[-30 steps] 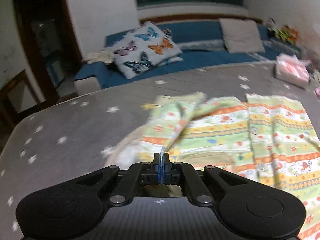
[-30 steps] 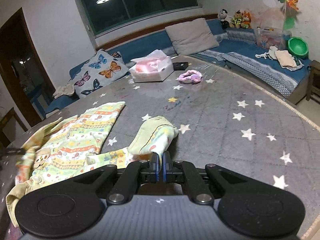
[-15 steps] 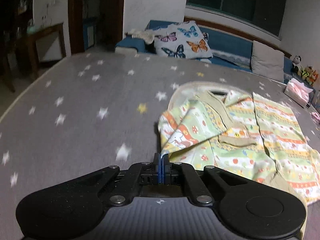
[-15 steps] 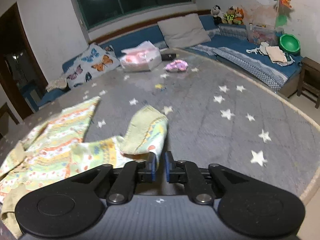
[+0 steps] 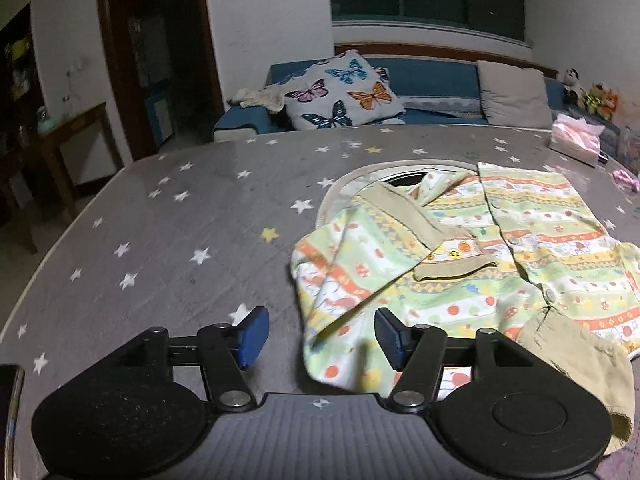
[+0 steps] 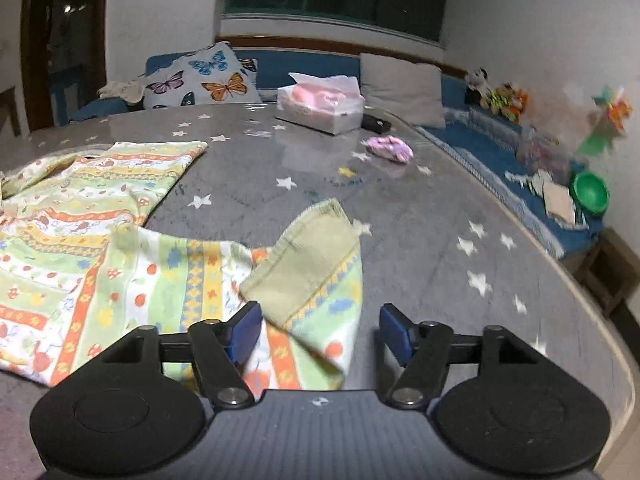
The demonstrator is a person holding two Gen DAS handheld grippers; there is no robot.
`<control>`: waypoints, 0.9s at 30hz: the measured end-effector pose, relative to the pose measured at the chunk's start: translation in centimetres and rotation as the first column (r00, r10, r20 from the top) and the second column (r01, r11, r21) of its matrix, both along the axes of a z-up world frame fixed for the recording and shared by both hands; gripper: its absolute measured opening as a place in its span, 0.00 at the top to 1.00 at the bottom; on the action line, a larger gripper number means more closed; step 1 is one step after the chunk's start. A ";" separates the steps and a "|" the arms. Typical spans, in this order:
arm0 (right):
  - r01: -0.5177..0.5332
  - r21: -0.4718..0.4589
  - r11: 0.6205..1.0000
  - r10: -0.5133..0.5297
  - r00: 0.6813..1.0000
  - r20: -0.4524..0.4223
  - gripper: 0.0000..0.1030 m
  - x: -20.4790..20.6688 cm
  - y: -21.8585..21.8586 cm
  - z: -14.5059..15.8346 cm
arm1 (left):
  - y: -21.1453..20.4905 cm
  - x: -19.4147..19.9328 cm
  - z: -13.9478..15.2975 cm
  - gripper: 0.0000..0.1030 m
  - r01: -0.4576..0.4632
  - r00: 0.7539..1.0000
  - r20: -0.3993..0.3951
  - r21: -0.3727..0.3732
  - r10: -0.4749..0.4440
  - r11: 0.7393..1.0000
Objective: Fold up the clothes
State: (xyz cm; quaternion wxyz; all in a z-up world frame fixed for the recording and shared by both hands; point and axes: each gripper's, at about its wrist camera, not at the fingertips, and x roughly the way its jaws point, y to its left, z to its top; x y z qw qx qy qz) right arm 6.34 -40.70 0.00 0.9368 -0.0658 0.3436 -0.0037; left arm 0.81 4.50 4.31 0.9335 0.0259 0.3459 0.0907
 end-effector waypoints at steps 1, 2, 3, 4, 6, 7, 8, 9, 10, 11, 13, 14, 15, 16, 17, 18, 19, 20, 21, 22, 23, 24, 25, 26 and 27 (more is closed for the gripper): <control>0.002 -0.012 1.000 -0.002 1.000 0.004 0.28 0.4 -0.2 0.1 | -0.2 0.3 -0.1 0.40 0.011 1.000 0.000 0.006 -0.011 1.000; 0.017 -0.023 1.000 -0.017 1.000 0.007 0.28 0.8 -0.6 0.1 | -0.5 0.6 -0.1 0.40 0.021 1.000 0.000 0.012 -0.021 1.000; 0.039 -0.034 0.999 -0.039 0.999 0.009 0.28 1.2 -1.2 0.2 | -0.8 0.8 -0.2 0.40 0.037 0.999 0.002 0.021 -0.037 0.999; 0.065 -0.045 0.997 -0.064 0.998 0.016 0.28 1.5 -1.7 0.4 | -1.2 1.1 -0.2 0.40 0.054 0.999 0.005 0.030 -0.054 0.998; 0.125 -0.071 0.990 -0.122 0.992 0.038 0.28 1.9 -2.9 0.8 | -1.9 1.6 -0.2 0.41 0.086 0.996 0.010 0.048 -0.087 0.995; 0.155 -0.080 0.985 -0.151 0.987 0.050 0.27 2.0 -3.5 1.1 | -2.3 1.8 -0.2 0.41 0.103 0.995 0.012 0.057 -0.103 0.993; 0.185 -0.087 0.979 -0.180 0.982 0.063 0.27 2.0 -4.0 1.3 | -2.7 2.4 -0.4 0.41 0.122 0.992 0.011 0.066 -0.123 0.990; 0.203 -0.083 0.976 -0.197 0.978 0.072 0.27 1.9 -4.4 1.6 | -3.1 2.9 -0.5 0.41 0.143 0.990 0.010 0.075 -0.144 0.987; 0.204 -0.066 0.977 -0.199 0.977 0.076 0.27 1.8 -4.6 1.9 | -3.5 3.5 -0.7 0.42 0.163 0.986 0.009 0.083 -0.164 0.983; 0.205 -0.049 0.978 -0.201 0.976 0.080 0.27 1.6 -4.8 2.2 | -3.9 4.0 -0.9 0.44 0.183 0.983 0.007 0.092 -0.184 0.979; 0.170 0.001 0.986 -0.169 0.983 0.073 0.27 1.2 -4.5 2.6 | -4.4 5.5 -1.3 0.45 0.210 0.977 -0.002 0.099 -0.211 0.973; 0.142 0.027 0.989 -0.144 0.987 0.066 0.27 1.0 -4.1 2.7 | -4.7 6.3 -1.6 0.45 0.220 0.975 -0.004 0.099 -0.221 0.970; 0.112 0.051 0.992 -0.115 0.992 0.059 0.27 0.9 -3.5 2.6 | -5.0 7.1 -1.8 0.45 0.230 0.973 -0.007 0.099 -0.231 0.968; 0.082 0.074 0.994 -0.086 0.995 0.052 0.27 0.9 -2.9 2.5 | -5.3 7.8 -2.1 0.45 0.228 0.973 -0.007 0.115 -0.229 0.967; 0.053 0.093 0.994 -0.058 0.997 0.046 0.27 0.8 -2.2 2.4 | -5.5 8.5 -2.4 0.45 0.224 0.974 -0.006 0.134 -0.226 0.965; 0.027 0.104 0.994 -0.031 0.999 0.039 0.27 0.8 -1.5 2.3 | -5.4 8.9 -2.8 0.45 0.221 0.975 -0.010 0.139 -0.222 0.965; 0.002 0.111 0.994 -0.005 0.999 0.032 0.27 0.8 -0.8 2.1 | -5.2 9.2 -3.1 0.45 0.218 0.976 -0.015 0.142 -0.219 0.965; -0.023 0.113 0.993 0.020 0.999 0.026 0.27 0.9 -0.1 1.9 | -5.0 9.6 -3.4 0.45 0.215 0.976 -0.019 0.145 -0.215 0.966; -0.045 0.109 0.993 0.043 0.999 0.021 0.27 1.0 0.7 1.7 | -4.8 9.9 -3.7 0.45 0.212 0.977 -0.024 0.148 -0.211 0.966; -0.062 0.106 0.992 0.061 0.998 0.016 0.27 1.1 1.3 1.5 | -4.6 10.3 -4.0 0.48 0.209 0.978 -0.029 0.151 -0.208 0.966; -0.070 0.106 0.992 0.069 0.998 0.011 0.27 1.3 1.7 1.3 | -4.4 10.6 -4.3 0.61 0.207 0.978 -0.033 0.154 -0.204 0.966; -0.074 0.110 0.991 0.074 0.997 0.005 0.27 1.5 2.1 1.1 | -4.2 11.0 -4.6 0.74 0.204 0.979 -0.038 0.157 -0.200 0.966; -0.077 0.116 0.990 0.077 0.997 -0.001 0.27 1.6 2.4 0.9 | -3.8 11.0 -4.6 0.82 0.197 0.980 -0.034 0.148 -0.194 0.969; -0.075 0.125 0.989 0.077 0.997 -0.005 0.27 1.6 2.5 0.8 | -3.4 10.9 -4.5 0.95 0.189 0.982 -0.028 0.138 -0.187 0.972; -0.075 0.132 0.988 0.077 0.997 -0.010 0.27 1.7 2.6 0.6 | -3.0 10.8 -4.5 0.97 0.182 0.983 -0.023 0.127 -0.180 0.975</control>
